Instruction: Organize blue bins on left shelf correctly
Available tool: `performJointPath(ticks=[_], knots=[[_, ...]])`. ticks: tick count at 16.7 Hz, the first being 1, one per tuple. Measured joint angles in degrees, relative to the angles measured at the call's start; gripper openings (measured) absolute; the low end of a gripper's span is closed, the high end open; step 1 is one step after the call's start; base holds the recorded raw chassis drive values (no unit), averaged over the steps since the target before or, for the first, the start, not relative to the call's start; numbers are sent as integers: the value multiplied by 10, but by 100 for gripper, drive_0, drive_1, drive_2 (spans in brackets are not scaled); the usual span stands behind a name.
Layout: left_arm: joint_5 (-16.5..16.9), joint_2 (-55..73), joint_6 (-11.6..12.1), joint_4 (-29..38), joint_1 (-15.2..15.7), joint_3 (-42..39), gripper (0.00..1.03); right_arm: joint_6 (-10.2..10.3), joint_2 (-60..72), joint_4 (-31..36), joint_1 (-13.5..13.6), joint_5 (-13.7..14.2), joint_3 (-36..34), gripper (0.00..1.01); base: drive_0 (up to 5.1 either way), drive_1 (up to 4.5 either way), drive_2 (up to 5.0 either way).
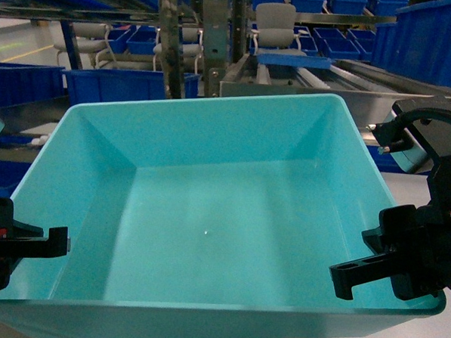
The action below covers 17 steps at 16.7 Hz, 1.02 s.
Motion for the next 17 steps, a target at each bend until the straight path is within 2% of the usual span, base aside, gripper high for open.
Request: performJointPath(ticks=[17], knots=[[0,0,0,0,0,0,2,0,0,-1,0,0,0,2,-473,368,108]])
